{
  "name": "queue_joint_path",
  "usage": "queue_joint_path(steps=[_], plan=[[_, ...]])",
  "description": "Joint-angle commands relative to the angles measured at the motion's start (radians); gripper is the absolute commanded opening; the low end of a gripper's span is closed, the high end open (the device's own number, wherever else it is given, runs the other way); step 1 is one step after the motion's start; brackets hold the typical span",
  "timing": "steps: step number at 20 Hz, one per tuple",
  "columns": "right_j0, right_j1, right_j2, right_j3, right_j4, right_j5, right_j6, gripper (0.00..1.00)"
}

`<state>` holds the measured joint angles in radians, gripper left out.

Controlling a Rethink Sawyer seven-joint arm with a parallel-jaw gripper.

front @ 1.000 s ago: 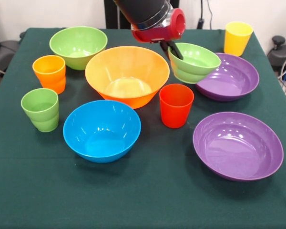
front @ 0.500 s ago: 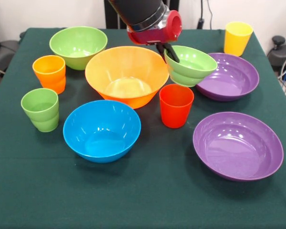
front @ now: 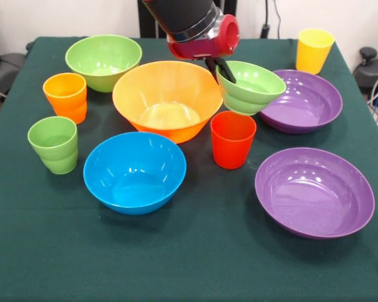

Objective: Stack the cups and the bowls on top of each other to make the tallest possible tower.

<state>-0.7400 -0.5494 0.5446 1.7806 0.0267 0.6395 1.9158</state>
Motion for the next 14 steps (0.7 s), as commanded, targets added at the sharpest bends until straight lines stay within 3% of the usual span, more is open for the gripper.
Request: queue_joint_path(steps=[1, 5, 14], plan=[[0.002, 0.033, -0.060, -0.038, -0.088, 0.015, -0.023, 0.00], [-0.013, 0.051, -0.059, -0.033, -0.097, -0.021, -0.020, 0.00], [-0.025, 0.066, -0.074, -0.066, -0.150, 0.000, -0.044, 0.00]])
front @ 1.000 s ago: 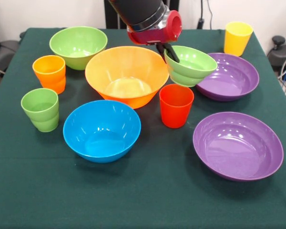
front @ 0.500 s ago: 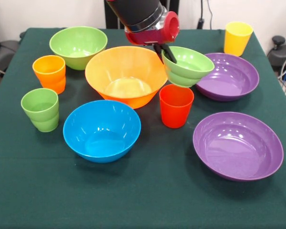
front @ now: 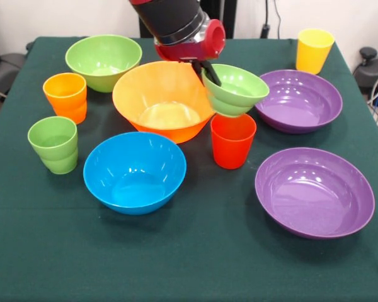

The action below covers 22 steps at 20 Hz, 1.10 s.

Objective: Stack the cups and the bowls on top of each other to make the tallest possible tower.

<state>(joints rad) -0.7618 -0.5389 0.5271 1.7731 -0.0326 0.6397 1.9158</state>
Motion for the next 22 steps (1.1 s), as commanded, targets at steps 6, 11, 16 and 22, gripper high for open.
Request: queue_joint_path(steps=[6, 11, 16, 22], plan=[[-0.022, 0.083, -0.045, -0.030, -0.116, -0.069, -0.041, 0.00], [-0.027, 0.111, -0.037, -0.013, -0.156, -0.128, -0.035, 0.00], [-0.033, 0.151, -0.032, -0.039, -0.158, -0.138, -0.022, 0.00], [-0.035, 0.155, -0.025, -0.011, -0.144, -0.158, 0.005, 0.00]])
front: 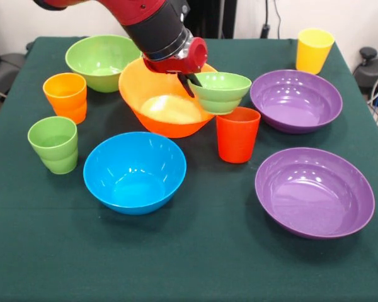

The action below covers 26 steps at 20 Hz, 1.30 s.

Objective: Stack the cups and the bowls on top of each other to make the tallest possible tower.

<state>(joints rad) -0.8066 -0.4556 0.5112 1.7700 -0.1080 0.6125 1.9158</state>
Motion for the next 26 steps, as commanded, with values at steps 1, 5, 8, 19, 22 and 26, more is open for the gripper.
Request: queue_joint_path(steps=[1, 5, 8, 19, 22, 26], plan=[[0.008, 0.074, -0.005, -0.005, -0.064, -0.136, 0.010, 0.00], [0.010, 0.071, 0.004, -0.006, -0.038, -0.126, 0.029, 0.00], [0.006, 0.039, 0.022, 0.000, 0.016, -0.066, 0.057, 0.00], [-0.021, -0.058, 0.054, 0.052, 0.105, 0.057, 0.062, 0.00], [-0.014, -0.079, 0.054, 0.056, 0.126, 0.088, 0.066, 0.00], [-0.026, -0.106, 0.065, 0.100, 0.151, 0.091, 0.065, 0.00]])
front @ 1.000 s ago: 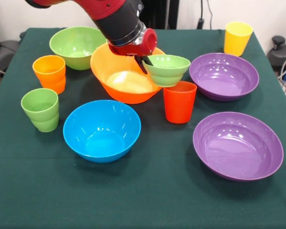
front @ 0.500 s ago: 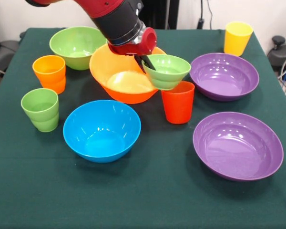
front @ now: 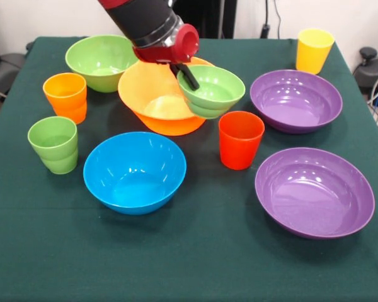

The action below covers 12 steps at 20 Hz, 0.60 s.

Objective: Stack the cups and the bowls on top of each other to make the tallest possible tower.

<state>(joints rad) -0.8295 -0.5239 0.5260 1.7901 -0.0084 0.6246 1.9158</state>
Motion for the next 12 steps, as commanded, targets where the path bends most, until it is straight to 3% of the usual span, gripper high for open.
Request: queue_joint_path(steps=[1, 12], plan=[[-0.002, -0.039, 0.047, 0.076, 0.055, 0.086, 0.065, 0.00], [0.021, -0.045, 0.027, 0.063, 0.081, 0.104, 0.066, 0.00]])
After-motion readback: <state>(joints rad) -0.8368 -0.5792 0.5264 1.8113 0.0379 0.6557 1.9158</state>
